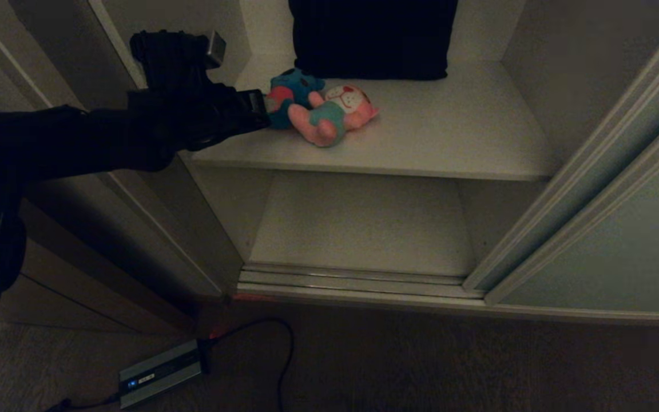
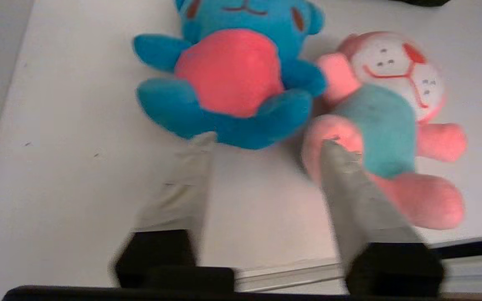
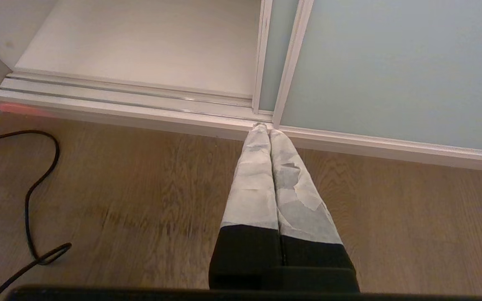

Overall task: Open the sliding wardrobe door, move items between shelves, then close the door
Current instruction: Place the blue doll on the lower shelf

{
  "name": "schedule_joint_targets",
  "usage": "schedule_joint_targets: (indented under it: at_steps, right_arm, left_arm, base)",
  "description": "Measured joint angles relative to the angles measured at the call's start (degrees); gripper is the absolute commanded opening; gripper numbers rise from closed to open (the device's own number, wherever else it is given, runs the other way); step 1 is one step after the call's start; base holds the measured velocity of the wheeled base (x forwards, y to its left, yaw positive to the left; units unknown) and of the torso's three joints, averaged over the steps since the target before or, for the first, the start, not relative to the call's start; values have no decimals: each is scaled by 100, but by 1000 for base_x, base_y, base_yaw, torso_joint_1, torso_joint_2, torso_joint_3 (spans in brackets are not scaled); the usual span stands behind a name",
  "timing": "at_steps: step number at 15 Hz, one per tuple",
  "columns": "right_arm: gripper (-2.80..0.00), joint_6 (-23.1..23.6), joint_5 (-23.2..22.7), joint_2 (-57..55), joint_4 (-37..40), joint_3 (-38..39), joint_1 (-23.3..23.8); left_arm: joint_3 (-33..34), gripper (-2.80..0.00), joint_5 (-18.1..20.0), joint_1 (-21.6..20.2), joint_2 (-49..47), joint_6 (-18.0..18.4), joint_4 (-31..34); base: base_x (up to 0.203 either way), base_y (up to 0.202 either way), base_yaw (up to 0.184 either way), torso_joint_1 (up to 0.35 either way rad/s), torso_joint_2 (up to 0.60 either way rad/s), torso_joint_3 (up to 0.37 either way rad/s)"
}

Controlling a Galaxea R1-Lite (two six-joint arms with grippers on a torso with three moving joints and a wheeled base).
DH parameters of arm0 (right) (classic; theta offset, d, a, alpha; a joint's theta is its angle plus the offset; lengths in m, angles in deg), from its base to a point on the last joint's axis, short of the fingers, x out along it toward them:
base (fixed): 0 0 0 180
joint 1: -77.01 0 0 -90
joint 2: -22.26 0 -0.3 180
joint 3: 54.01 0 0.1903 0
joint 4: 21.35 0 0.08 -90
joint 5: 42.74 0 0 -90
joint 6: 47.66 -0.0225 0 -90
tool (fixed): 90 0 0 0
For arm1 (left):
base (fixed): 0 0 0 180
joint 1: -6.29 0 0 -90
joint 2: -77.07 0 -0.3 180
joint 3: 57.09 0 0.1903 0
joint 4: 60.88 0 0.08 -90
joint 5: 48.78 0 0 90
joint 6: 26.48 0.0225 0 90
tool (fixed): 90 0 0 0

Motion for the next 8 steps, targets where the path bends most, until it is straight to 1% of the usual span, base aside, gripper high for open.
schedule_joint_targets:
  at_steps: [3, 8]
  right_arm:
    - [-280, 0, -2, 0, 2, 0, 0]
    - [-280, 0, 2, 0, 2, 0, 0]
  left_arm:
    - [-2, 0, -7, 5, 27, 125, -28]
    - [-5, 0, -41, 18, 55, 139, 43]
  base:
    - [0, 0, 0, 0, 0, 0]
    - [0, 0, 0, 0, 0, 0]
